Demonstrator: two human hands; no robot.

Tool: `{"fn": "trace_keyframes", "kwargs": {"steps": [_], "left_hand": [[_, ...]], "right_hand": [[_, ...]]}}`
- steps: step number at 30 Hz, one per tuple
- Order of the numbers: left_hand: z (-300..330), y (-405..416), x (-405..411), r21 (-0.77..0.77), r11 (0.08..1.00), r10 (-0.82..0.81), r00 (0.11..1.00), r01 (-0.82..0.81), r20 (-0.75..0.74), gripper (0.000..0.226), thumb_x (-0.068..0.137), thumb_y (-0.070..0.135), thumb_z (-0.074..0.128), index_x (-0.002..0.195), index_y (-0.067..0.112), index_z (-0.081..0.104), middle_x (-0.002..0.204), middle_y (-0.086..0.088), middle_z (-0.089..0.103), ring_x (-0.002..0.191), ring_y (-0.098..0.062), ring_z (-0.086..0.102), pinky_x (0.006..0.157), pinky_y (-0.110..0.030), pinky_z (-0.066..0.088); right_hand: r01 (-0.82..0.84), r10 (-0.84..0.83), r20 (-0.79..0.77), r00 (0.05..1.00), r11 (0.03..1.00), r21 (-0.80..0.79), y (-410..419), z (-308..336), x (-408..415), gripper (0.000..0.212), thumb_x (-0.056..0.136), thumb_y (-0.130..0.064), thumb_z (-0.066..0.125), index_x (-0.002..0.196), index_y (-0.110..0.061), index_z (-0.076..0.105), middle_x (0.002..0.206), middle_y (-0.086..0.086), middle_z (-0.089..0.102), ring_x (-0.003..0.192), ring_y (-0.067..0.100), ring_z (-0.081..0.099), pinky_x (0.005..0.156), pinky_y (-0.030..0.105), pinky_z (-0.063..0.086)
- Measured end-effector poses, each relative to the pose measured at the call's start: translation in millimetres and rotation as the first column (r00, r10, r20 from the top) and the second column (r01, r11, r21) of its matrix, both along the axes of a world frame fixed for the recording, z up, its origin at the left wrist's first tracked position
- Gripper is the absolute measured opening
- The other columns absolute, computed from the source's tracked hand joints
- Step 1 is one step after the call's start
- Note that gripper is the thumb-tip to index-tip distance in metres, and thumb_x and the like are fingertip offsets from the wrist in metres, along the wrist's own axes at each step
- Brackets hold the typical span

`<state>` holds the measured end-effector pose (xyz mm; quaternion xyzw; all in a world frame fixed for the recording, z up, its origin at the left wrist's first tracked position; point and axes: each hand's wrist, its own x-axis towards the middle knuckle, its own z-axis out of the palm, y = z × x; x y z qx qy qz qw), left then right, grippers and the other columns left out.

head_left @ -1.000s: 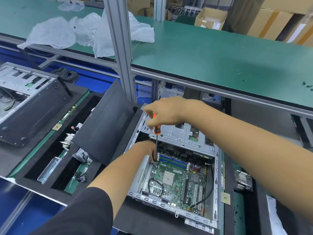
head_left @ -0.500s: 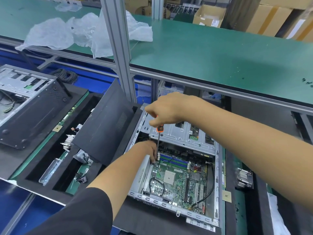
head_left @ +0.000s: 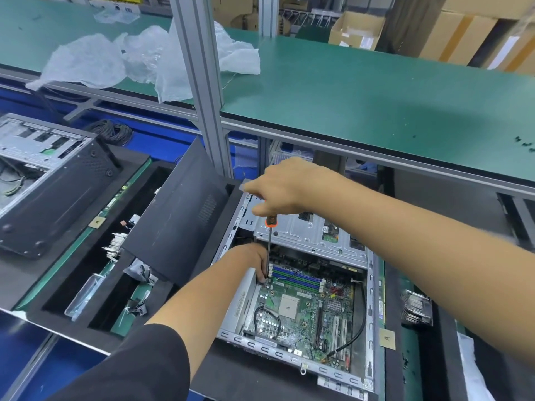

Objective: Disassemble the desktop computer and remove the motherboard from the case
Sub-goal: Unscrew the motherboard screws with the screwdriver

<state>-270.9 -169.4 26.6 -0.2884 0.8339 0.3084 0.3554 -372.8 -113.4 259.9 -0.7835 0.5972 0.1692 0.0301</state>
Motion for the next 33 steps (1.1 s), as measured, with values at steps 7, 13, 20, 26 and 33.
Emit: {"fn": "trace_keyframes", "kwargs": {"steps": [7,13,20,26,33], "left_hand": [[4.6,1.1,1.8,0.063,0.996,0.057,0.998,-0.055,-0.040,0.037,0.083,0.006,0.080,0.118,0.000,0.072,0.124,-0.014,0.070,0.116,-0.029,0.065,0.104,-0.040,0.050],[6.8,3.1,1.2,0.068,0.996,0.069,0.997,-0.066,-0.046,0.035,0.085,0.005,0.079,0.118,-0.001,0.072,0.126,-0.014,0.069,0.118,-0.029,0.064,0.105,-0.039,0.050],[7.9,5.0,1.9,0.050,0.995,0.092,0.995,-0.090,-0.041,0.037,0.084,0.006,0.080,0.119,0.001,0.072,0.127,-0.012,0.068,0.119,-0.028,0.063,0.104,-0.038,0.050],[5.7,3.1,1.3,0.046,0.996,0.080,0.996,-0.078,-0.038,0.036,0.083,0.007,0.081,0.118,0.002,0.073,0.124,-0.012,0.070,0.116,-0.027,0.065,0.103,-0.038,0.051],[-2.1,1.2,-1.9,-0.004,0.999,0.044,0.999,-0.044,-0.004,0.035,0.082,0.016,0.083,0.116,0.009,0.076,0.124,-0.003,0.070,0.114,-0.020,0.065,0.096,-0.028,0.053]], "right_hand": [[-0.068,-0.043,0.392,0.919,0.962,0.265,-0.2,9.1,2.5,0.016,0.077,-0.002,0.055,0.075,-0.017,0.061,0.086,0.007,0.065,0.078,0.030,0.061,0.061,0.051,0.053],[-0.054,0.034,0.127,0.991,0.987,0.155,0.0,4.2,6.4,0.013,0.088,-0.032,0.063,0.093,-0.024,0.054,0.084,-0.005,0.058,0.077,0.020,0.056,0.059,0.038,0.046],[-0.057,0.027,0.179,0.983,0.985,0.165,-4.6,4.9,2.8,0.013,0.090,-0.019,0.047,0.078,-0.023,0.048,0.074,-0.004,0.056,0.067,0.017,0.050,0.055,0.034,0.033],[-0.085,0.009,0.339,0.941,0.974,0.211,-0.2,2.8,0.3,0.019,0.076,-0.006,0.061,0.089,-0.021,0.064,0.094,-0.003,0.052,0.076,0.023,0.059,0.056,0.040,0.050],[-0.040,0.038,-0.040,0.998,0.998,-0.053,0.5,-1.7,-2.4,0.017,0.100,-0.034,0.033,0.093,-0.022,0.043,0.069,0.000,0.041,0.059,0.016,0.039,0.051,0.032,0.020]]}}
